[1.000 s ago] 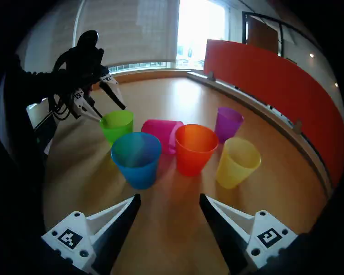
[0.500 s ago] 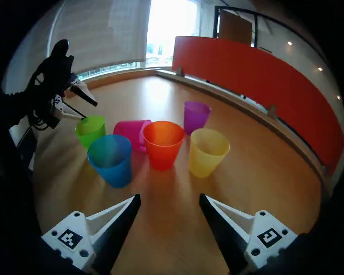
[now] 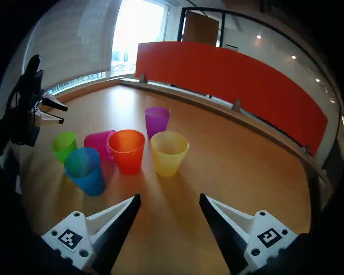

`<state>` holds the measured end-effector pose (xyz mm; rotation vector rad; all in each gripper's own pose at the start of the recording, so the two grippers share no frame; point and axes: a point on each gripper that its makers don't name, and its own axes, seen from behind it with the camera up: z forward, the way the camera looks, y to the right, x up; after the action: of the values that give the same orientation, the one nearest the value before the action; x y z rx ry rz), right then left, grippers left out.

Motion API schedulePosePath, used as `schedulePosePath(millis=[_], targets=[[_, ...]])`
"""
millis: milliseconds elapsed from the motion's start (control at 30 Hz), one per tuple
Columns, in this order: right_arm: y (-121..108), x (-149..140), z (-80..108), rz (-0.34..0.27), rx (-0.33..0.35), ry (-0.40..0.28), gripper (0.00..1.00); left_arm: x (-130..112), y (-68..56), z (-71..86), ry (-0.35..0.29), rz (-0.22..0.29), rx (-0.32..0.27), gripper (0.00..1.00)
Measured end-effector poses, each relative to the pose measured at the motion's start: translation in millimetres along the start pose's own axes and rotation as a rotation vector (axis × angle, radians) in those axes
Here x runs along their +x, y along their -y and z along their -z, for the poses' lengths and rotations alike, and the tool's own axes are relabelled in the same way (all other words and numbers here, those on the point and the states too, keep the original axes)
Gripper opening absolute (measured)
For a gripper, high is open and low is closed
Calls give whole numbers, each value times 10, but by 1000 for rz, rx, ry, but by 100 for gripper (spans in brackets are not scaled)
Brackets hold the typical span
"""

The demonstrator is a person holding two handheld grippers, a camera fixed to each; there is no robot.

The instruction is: Pour water

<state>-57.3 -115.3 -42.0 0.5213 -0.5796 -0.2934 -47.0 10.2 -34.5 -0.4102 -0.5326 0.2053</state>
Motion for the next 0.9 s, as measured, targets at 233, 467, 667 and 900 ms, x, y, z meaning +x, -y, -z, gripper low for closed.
schedulePosePath(millis=[233,467,667,900], targets=[[-236,151,103,-79,-97,-50,99,104,182,71,-56,73,69,92],[-461,312,205,-165,-179,-117,99,218,403,177,-122,130,158,92],[-674,431,294,-204,-265,-180,99,325,502,232,-184,170,208,92],[-849,630,411,-246,-330,-289,99,485,571,294,-263,188,253,92]])
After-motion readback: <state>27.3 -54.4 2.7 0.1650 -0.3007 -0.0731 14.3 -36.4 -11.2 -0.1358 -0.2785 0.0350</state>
